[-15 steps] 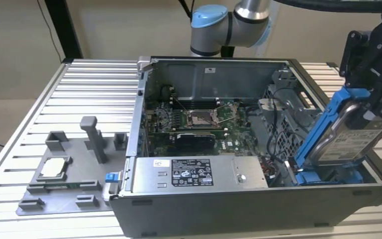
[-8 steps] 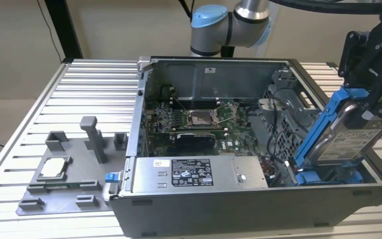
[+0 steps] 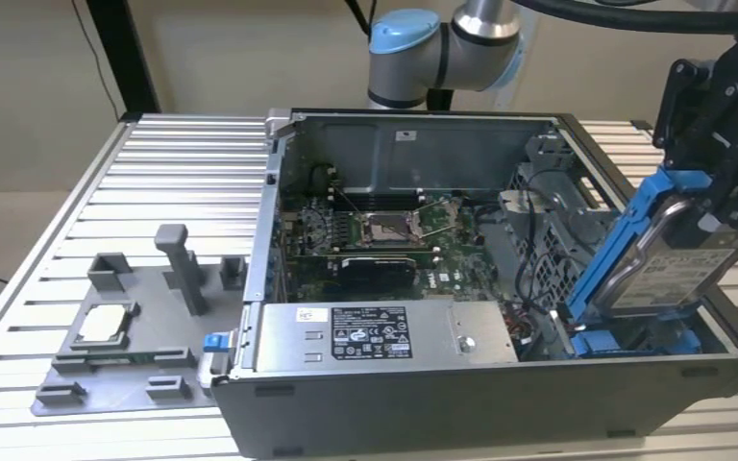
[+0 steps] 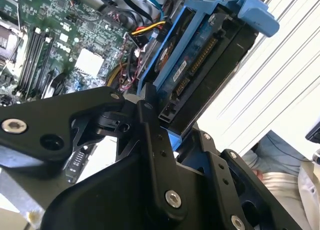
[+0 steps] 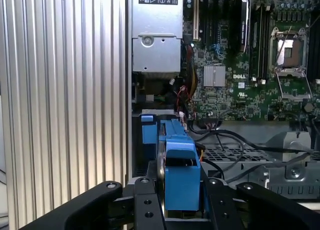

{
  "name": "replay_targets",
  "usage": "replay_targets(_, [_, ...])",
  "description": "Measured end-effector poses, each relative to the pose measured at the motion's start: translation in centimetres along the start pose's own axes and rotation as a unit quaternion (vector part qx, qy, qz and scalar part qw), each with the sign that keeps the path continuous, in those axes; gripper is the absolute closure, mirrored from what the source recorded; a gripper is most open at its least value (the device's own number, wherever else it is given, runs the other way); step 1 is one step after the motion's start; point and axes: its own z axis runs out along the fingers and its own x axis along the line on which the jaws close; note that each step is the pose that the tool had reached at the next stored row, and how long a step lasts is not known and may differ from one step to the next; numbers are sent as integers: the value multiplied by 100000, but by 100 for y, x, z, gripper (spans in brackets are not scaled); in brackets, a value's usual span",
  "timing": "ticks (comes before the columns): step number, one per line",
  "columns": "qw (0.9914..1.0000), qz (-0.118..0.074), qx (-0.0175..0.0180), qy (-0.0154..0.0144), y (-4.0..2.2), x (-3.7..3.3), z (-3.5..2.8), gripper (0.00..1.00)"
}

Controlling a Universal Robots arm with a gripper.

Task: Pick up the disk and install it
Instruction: 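Insert the disk into the insertion slot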

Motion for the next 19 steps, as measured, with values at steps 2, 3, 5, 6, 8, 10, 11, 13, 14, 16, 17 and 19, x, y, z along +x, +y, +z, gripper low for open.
replay_targets(2, [100000,12,2,-9,9,4,2,100])
replay_targets(3, [100000,6,-24,-3,10,7,4,100])
replay_targets(5, [100000,34,-82,-18,10,13,13,100])
replay_targets(6, [100000,52,-100,-7,11,16,18,100])
replay_targets(8, [100000,74,-107,14,11,17,33,100])
replay_targets(10, [100000,85,-106,-5,11,18,55,100])
replay_targets(11, [100000,92,-107,6,11,18,63,100])
replay_targets(13, [100000,125,-107,-2,16,19,80,100])
replay_targets(14, [100000,144,-106,-4,20,20,84,100])
replay_targets(16, [100000,148,-105,-5,21,20,96,100])
replay_targets(17, [100000,150,-106,-3,21,20,105,100])
replay_targets(19, [100000,157,-106,-3,22,21,126,100])
